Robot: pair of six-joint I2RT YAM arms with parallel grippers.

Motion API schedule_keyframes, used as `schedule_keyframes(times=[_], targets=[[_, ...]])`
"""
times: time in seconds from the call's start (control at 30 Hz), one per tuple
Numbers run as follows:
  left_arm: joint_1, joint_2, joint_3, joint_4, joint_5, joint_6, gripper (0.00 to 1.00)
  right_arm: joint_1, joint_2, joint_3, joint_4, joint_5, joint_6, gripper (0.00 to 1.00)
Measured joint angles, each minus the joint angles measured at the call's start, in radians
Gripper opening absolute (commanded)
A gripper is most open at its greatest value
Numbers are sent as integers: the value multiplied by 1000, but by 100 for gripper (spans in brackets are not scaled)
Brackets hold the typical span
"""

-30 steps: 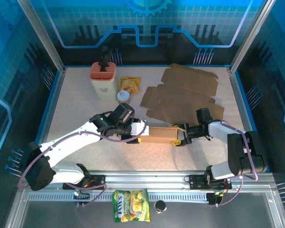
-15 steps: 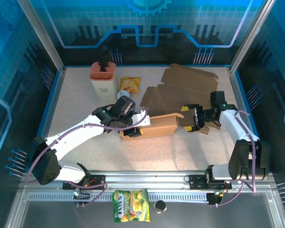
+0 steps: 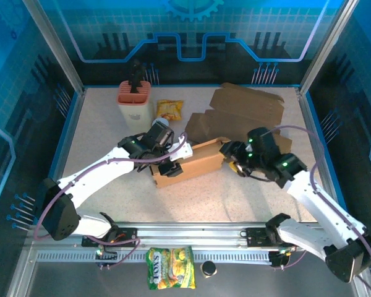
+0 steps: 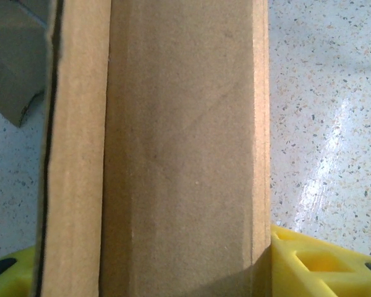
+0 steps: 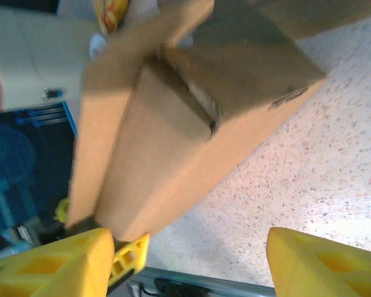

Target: Fold the paper box

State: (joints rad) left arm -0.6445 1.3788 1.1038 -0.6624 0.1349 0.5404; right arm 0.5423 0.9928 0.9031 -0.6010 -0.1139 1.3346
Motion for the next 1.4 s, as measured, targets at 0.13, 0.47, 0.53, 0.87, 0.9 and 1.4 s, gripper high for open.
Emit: schedule_keyframes(times=[0.13,0.47,0.53,0.87,0.9,1.4], targets=[[5,-8,-1,-15,-2,-19,56,77,80,-7,92,47,25,70],[7,-11,-1,-22,-7,-42,59,113,189,-40,250,59,95,67],[7,-11,-1,-23,-7,-45,60,113,205,-56,257,60,113,65],[7,-11,-1,-25,-7,-45,58,116,220,-53,261,61,144,54],[7,-11,-1,-25,-6,-45,58,117,221,-49,259,62,143,52],[7,-11,-1,-25,-7,-45,55,118,271,9,212,51,150,48]])
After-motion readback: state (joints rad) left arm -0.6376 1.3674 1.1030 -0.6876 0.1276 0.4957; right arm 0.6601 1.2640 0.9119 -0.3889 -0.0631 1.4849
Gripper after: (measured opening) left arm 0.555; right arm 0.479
